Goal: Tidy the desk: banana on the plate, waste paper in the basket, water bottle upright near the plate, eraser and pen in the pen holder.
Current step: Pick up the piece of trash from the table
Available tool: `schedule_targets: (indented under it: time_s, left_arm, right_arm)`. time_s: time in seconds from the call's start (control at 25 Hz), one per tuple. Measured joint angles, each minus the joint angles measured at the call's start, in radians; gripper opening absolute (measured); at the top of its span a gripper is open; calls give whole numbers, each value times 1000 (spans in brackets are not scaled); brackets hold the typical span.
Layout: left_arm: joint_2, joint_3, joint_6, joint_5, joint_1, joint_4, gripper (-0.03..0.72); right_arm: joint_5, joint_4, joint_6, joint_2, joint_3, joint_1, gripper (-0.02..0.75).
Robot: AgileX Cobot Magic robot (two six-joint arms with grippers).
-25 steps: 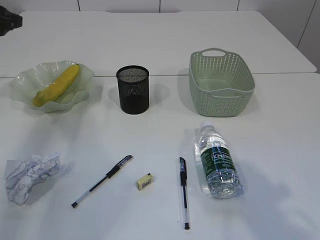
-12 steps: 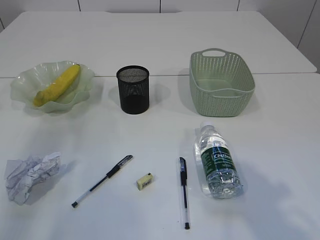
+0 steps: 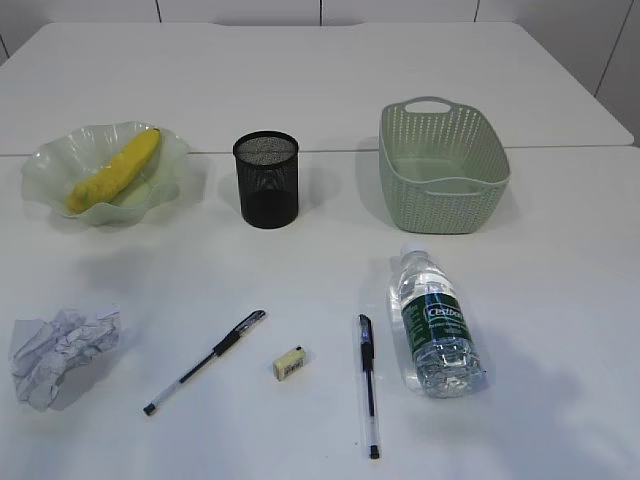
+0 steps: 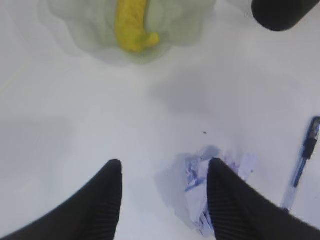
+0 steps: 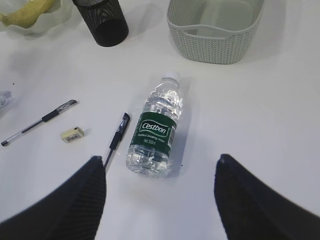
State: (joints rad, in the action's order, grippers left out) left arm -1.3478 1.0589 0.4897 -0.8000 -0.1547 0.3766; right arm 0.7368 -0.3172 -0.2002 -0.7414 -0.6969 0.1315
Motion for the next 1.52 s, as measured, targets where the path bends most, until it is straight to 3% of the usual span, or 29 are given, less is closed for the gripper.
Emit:
schedule_targets:
  time_s: [0.32, 0.56, 0.8, 1.0, 1.24, 1.52]
  left_arm:
    - [259, -238, -43, -5, 0, -3, 382]
    - [292, -316, -72, -6, 0, -4, 382]
    - [218, -334, -74, 34, 0, -1, 428]
    - [87, -334, -74, 87, 0, 98, 515]
    - [-100, -334, -14, 100, 0, 210, 528]
    - [-207, -334, 30, 201, 0, 228, 528]
  right_arm:
    - [-2, -44, 0, 0, 0, 0, 501]
    - [-4, -88, 0, 0, 0, 0, 501]
    - [-4, -96, 0, 0, 0, 0, 501]
    - [-5, -97, 0, 0, 0, 0, 501]
    - [-5, -99, 0, 0, 0, 0, 501]
    - [-5, -100, -2, 0, 0, 0, 501]
